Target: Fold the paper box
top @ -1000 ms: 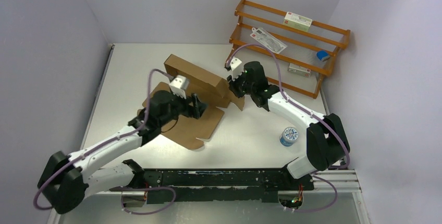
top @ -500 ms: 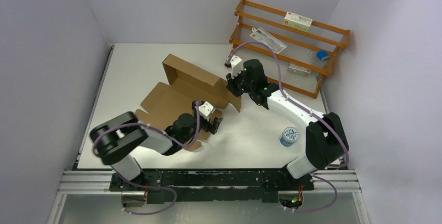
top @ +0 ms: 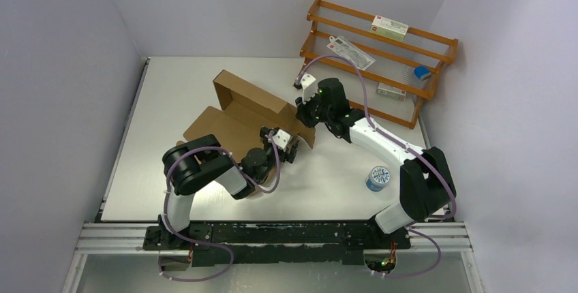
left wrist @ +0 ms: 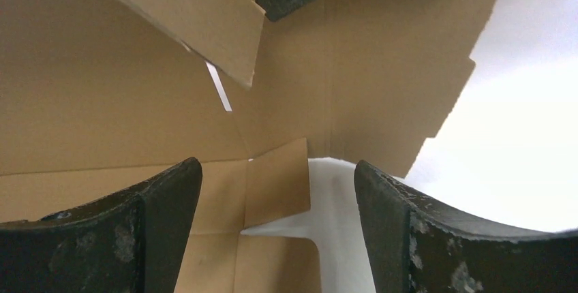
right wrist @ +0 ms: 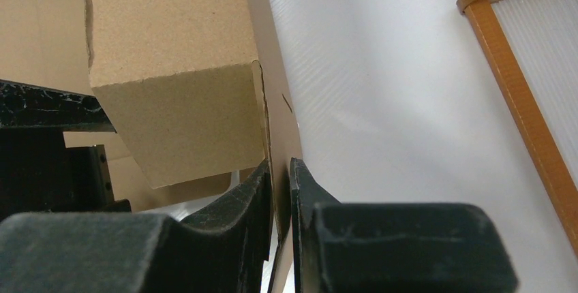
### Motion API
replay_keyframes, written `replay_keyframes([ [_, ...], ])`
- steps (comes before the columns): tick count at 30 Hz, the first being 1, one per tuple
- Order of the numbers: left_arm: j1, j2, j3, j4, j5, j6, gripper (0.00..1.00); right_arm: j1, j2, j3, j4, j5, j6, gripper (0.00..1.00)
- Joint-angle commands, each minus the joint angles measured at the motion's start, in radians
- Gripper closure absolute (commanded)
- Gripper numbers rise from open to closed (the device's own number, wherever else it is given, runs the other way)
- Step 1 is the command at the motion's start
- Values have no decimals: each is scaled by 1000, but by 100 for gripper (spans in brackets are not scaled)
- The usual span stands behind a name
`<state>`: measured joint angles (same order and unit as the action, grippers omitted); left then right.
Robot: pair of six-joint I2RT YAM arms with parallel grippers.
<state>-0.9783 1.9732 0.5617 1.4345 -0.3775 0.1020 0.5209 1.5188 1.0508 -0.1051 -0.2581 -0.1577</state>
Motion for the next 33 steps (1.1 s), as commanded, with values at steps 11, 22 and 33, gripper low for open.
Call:
replay_keyframes([
  [11, -4, -23, 61, -265, -67, -181, 20, 2, -60, 8, -25, -24, -7, 82],
  [22, -4, 28, 117, -287, -111, -212, 28, 3, -55, 1, -32, -41, -19, 82],
  [33, -1, 26, 84, -250, -12, -217, 27, 5, -58, -3, -33, -44, -23, 82],
])
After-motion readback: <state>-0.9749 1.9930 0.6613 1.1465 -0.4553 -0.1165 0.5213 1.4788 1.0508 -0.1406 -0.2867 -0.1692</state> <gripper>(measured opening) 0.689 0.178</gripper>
